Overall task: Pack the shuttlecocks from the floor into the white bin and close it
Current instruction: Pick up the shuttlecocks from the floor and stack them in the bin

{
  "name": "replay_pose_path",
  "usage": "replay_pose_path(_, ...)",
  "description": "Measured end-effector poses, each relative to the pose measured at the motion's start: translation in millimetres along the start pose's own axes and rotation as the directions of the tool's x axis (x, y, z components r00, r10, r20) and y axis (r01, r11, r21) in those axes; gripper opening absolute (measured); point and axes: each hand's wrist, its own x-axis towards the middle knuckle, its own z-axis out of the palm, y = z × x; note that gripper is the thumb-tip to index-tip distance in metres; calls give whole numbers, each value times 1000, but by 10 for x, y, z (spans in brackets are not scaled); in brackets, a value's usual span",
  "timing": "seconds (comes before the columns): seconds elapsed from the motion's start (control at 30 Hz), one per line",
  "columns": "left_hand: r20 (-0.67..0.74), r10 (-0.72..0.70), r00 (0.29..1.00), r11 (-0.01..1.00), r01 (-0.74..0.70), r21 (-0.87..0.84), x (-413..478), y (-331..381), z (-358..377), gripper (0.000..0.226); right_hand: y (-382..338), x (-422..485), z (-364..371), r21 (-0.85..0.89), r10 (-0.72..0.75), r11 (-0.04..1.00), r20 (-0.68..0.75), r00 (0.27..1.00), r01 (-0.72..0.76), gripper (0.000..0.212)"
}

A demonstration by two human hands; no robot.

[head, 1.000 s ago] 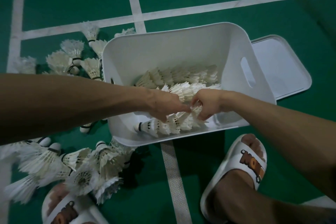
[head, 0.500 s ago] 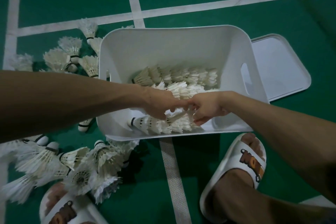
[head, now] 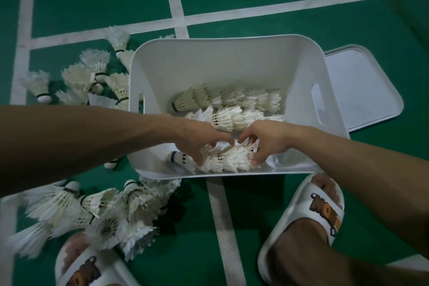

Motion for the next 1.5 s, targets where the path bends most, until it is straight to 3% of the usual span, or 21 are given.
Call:
replay_pose_path(0.2,-85,-8,996,995,0,-96,21,-20,-31,95,77,-47,-185,46,-88,995,-118,989,93,58)
replay_pose_path(0.5,-131,4,991,997,-13,-70,125,-15,-116,83,333,29,-309,-6,-89,996,-43,995,89,62)
replay_pose_path(0.7,-188,-50,981,984,17,-176,231,119,-41,82,400,37,-409,-52,-99,994,-3,995,98,58)
replay_pose_path(0.8,-114,-64,991,974,37,-224,185,137,16,85,265,57,-269,-124,-123,984,73,990,131,59)
replay_pose_path(1.03,-5,-68,998,998,68,2,177,135,72,71,87,70,-88,-258,-59,962,104,993,85,61)
replay_pose_path(1.3,-16,-34,999,999,34,15,139,100,84,62,132,157,39,-260,40,965,49,998,-26,58)
replay_pose_path(1.5,-4,-39,999,999,39,-11,163,76,75,60,111,104,52,-275,3,961,39,999,8,54)
